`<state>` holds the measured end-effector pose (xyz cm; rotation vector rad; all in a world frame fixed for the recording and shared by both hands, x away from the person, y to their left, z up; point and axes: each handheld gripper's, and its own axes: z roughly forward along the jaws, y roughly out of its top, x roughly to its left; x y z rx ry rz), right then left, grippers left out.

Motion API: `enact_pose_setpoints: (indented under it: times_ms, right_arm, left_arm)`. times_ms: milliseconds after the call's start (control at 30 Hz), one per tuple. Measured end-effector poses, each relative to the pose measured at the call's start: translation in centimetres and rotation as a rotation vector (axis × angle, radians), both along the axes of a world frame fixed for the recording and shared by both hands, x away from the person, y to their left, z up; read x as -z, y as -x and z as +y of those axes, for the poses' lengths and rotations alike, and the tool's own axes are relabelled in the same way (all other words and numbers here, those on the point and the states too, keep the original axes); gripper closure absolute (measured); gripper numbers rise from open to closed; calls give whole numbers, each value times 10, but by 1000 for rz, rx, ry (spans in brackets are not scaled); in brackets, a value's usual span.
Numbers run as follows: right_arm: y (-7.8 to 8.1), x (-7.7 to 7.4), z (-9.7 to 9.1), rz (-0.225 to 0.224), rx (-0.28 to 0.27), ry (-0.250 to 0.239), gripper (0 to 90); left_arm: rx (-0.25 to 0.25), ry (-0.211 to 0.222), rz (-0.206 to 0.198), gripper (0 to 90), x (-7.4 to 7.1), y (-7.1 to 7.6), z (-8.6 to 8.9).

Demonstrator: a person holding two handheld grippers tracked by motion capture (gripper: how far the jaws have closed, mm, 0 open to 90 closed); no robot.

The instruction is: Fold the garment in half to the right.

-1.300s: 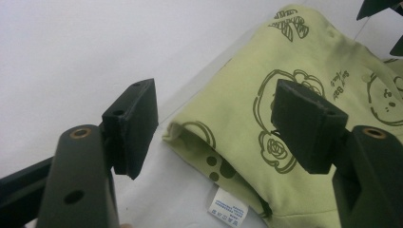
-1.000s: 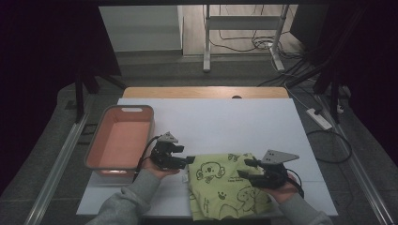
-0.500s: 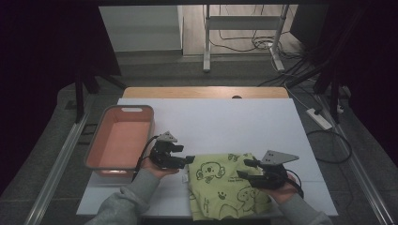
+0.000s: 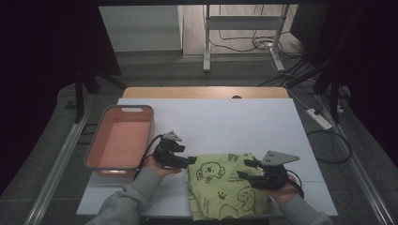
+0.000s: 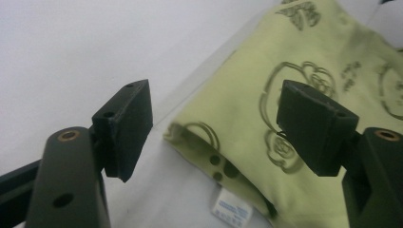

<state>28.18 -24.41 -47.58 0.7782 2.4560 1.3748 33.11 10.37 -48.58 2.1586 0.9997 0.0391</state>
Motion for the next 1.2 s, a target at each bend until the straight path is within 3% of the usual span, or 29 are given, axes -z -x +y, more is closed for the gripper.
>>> enact_pose_setpoints:
  times_ms: [167,433,600,867,1200]
  right_arm:
    - [1,0,0,0,-3,0,465]
    - [1,0,0,2,-4,2,464]
    - [1,0,0,1,-4,2,464]
    - [2,-1,1,-3,-4,-1,463]
    - [2,-1,0,-5,-4,0,463]
  left_arm:
    - [51,-77,66,287,15,-9,-11]
    - [67,-106,127,371,28,-18,-15]
    - [73,-109,123,485,29,-17,-15]
    - [122,-128,110,791,32,-11,-20]
    - [120,-131,82,823,31,-11,-19]
